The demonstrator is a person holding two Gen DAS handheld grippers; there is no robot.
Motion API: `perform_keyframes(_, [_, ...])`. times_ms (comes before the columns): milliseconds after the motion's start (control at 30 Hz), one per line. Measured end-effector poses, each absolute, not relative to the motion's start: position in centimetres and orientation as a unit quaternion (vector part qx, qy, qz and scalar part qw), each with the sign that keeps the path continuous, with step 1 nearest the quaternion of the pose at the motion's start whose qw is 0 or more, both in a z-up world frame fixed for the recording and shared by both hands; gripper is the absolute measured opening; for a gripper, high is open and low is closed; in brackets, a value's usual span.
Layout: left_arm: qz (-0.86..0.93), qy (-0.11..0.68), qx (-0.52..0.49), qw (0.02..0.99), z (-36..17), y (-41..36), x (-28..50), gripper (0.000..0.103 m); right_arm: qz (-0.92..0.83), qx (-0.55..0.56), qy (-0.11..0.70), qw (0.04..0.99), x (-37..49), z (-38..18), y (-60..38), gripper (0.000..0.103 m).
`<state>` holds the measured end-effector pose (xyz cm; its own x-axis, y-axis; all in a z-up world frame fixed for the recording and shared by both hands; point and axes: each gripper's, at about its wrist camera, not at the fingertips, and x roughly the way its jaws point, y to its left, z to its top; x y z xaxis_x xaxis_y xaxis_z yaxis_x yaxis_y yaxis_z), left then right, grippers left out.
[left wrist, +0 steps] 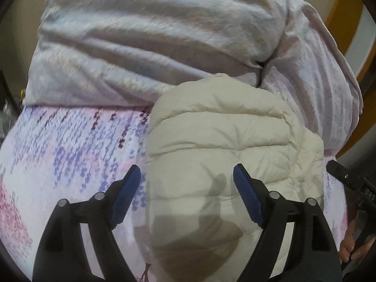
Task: Fold large clothes
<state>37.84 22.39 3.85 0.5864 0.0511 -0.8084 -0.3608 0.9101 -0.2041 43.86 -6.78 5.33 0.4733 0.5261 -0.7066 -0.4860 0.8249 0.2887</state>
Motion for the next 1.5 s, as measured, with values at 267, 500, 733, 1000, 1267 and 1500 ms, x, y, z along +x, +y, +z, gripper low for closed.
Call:
perform_keyframes(267, [0.116,0.447,-0.112,0.880,3.2,19.4,39.1,0.081,0.297,-0.028,0.432,0.851,43.8,3.2,-2.8,0.064])
perform_keyframes(500, [0.116,0.453,-0.084,0.880,2.0,19.4,39.8,0.084,0.274,-0.042,0.443,0.853,44.5,1.1,-2.7,0.063])
perform_keyframes(733, [0.114,0.461,-0.063,0.878,0.1,19.3,40.9,0.093,0.253,-0.046,0.440,0.860,44.8,-0.7,-2.4,0.064])
perform_keyframes(1000, [0.109,0.468,-0.072,0.874,-1.8,19.7,41.9,0.098,0.245,-0.037,0.432,0.867,45.0,-2.1,-2.5,0.068])
perform_keyframes(1267, [0.104,0.468,-0.079,0.874,-3.1,19.9,42.7,0.101,0.242,-0.035,0.426,0.871,45.5,-3.1,-1.9,0.071])
perform_keyframes(1500, [0.101,0.464,-0.081,0.876,-3.9,19.8,42.8,0.101,0.241,-0.032,0.423,0.873,45.8,-4.1,-1.5,0.071])
